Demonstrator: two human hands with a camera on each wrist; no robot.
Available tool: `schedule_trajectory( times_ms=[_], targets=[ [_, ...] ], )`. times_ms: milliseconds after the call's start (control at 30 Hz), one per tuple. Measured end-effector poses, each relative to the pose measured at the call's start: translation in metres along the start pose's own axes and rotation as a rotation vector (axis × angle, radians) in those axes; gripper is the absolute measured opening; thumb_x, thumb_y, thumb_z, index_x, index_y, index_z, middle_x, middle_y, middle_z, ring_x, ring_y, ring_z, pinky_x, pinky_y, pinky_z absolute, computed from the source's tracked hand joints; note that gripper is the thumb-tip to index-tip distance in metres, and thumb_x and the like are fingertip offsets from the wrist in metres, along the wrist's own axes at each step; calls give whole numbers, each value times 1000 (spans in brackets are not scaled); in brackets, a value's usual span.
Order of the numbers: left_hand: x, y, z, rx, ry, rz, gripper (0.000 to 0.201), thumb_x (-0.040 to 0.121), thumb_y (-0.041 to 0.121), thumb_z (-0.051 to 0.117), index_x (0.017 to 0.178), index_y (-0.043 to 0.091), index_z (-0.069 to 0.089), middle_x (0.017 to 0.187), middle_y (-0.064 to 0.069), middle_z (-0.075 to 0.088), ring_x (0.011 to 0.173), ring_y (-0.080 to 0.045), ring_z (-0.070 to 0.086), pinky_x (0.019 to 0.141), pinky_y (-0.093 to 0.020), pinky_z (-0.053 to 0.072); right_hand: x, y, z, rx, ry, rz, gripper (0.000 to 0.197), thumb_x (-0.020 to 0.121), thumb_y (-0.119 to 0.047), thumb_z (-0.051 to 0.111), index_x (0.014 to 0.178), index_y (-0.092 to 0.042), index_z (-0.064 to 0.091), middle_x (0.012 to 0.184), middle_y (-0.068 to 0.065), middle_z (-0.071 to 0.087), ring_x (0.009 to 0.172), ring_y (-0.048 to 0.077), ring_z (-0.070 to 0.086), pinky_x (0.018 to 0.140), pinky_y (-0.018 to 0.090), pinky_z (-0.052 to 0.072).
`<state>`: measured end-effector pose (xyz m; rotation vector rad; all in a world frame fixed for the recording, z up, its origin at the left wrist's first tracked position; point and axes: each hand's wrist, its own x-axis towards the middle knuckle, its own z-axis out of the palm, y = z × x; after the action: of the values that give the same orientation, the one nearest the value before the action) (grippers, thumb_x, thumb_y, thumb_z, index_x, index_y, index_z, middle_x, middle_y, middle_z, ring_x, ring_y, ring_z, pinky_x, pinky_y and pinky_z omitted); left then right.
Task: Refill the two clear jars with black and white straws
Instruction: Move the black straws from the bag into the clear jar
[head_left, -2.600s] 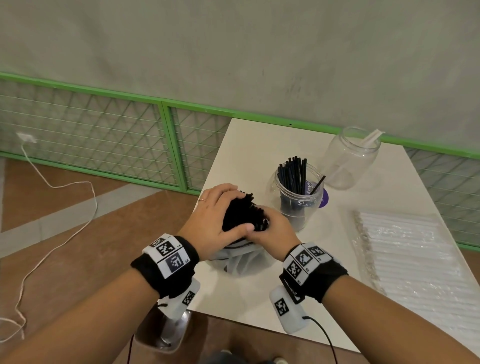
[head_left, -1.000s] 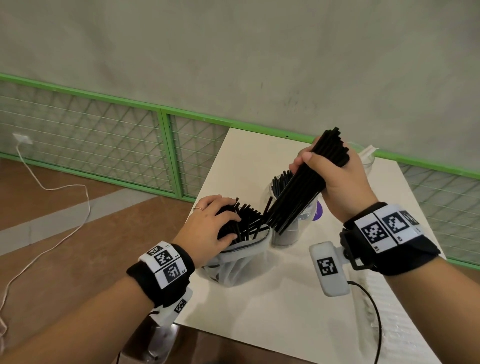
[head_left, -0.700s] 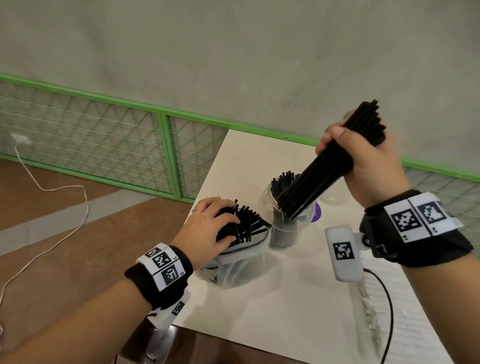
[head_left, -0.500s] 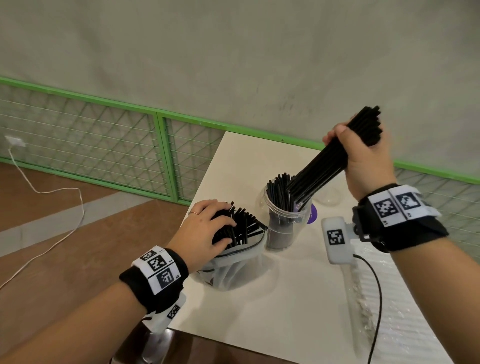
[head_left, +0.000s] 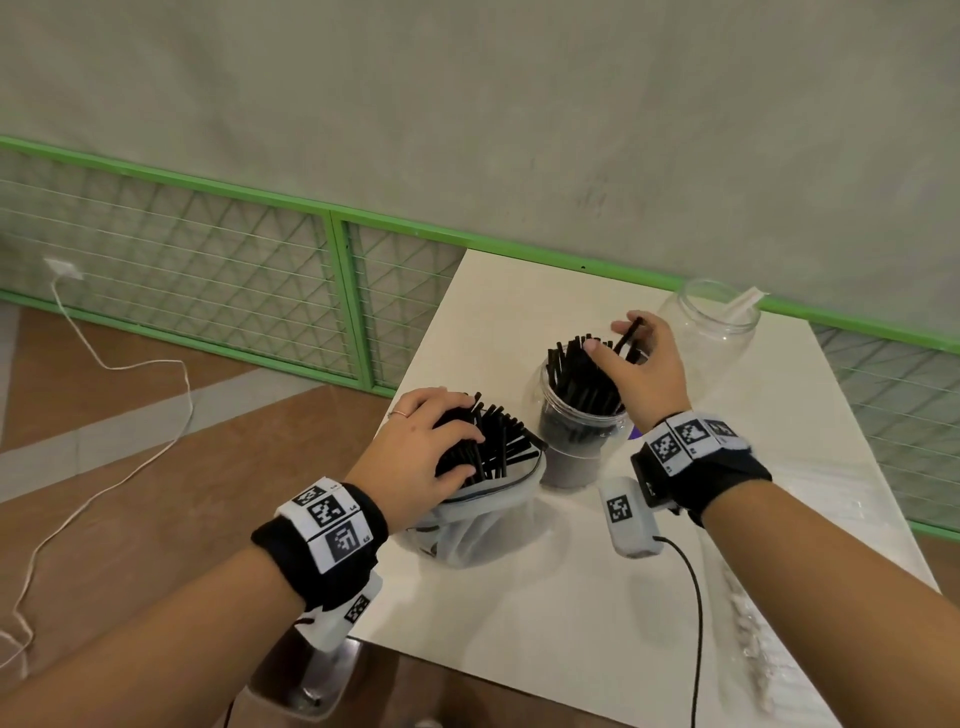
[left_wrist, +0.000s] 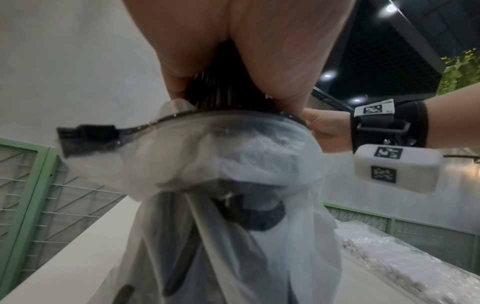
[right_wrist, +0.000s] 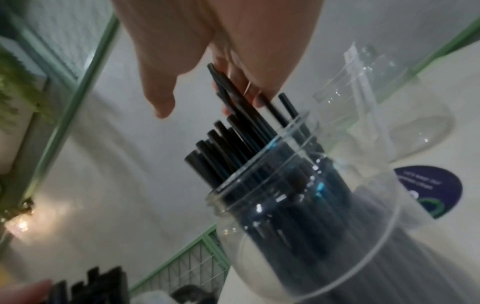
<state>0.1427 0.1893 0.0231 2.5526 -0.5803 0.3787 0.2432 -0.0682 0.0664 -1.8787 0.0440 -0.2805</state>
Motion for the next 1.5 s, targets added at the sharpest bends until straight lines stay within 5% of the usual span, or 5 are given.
schedule_trajectory(
  times_ms=[267, 567, 767, 1300, 1500],
  targets=[
    [0, 0, 0, 3, 14, 11, 31, 75, 25, 76, 105, 26, 66, 131, 3, 52, 124, -24, 38, 105, -33, 27, -5, 28, -8, -64, 1, 164, 76, 93, -45, 54, 151, -15, 16, 159, 2, 21, 145, 18, 22, 119, 39, 21],
    [1, -1, 2, 14, 16, 9, 31, 75, 28, 75, 105, 27, 65, 131, 5, 51, 124, -24, 39, 106, -34, 29, 7, 4, 23, -249, -117, -55, 102, 80, -41, 74, 152, -16, 6, 159, 2, 13, 144, 15, 16, 112, 24, 16],
    [0, -2, 3, 11, 21, 13, 32, 74, 27, 75, 104, 27, 65, 130, 4, 52, 123, -25, 41, 106, -33, 30, 31, 3, 28, -382, -29, -177, 20, 96, -16, 54, 108, -9, 67, 117, 7, 66, 111, 23, 58, 95, 22, 38],
    [0, 0, 1, 16, 16, -2, 31, 74, 27, 76, 104, 27, 66, 130, 3, 52, 123, -24, 39, 106, -30, 27, 25, 17, 36, -796, -122, -42, 86, 74, -78, 50, 144, -31, 31, 152, 0, 33, 141, 27, 28, 114, 55, 17],
    [-2, 1, -1, 21, 13, -4, 30, 76, 28, 74, 104, 27, 66, 132, 4, 51, 125, -22, 37, 107, -23, 20, 27, 27, 41, -760, -229, -262, 53, 85, -52, 61, 130, -27, 53, 132, 4, 52, 124, 29, 42, 107, 43, 34]
  ],
)
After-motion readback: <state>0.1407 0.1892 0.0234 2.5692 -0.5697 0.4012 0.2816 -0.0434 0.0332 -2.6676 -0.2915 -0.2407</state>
